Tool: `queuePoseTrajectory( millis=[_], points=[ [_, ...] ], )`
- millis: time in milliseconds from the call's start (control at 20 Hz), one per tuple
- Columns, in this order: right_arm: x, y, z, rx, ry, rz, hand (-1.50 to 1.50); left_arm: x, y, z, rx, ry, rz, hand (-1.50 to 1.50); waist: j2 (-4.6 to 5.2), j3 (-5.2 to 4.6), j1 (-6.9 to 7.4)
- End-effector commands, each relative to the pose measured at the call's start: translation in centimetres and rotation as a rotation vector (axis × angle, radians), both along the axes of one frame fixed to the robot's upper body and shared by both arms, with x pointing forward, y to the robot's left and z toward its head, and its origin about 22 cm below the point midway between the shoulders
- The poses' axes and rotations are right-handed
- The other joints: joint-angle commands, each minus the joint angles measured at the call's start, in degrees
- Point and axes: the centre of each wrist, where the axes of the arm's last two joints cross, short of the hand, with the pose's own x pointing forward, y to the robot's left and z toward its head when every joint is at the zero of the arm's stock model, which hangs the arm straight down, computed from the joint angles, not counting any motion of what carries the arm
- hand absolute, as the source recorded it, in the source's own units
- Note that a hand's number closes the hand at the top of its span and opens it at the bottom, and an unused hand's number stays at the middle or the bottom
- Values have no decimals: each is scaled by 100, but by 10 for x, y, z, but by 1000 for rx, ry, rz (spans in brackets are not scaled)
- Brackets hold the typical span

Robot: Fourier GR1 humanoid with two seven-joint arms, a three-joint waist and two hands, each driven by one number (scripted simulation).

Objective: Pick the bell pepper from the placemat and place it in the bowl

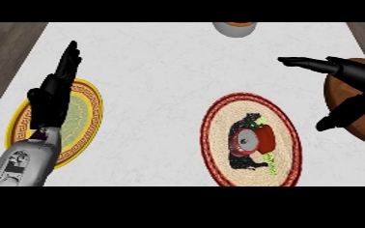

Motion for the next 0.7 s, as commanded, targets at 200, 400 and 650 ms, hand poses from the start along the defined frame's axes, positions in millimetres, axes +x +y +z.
queuePoseTrajectory(
  millis=[200,400,650],
  points=[
    [18,41,3,-187,48,256,-150,-13,-19,2,-7,8,-2,0,-45,-7,-62],
    [11,70,-25,-259,50,343,-150,-1,4,14,3,13,18,0,-38,-9,-137],
    [-2,70,-51,-390,47,355,-150,-14,18,4,0,-7,24,0,-45,-11,-152]
  ],
)
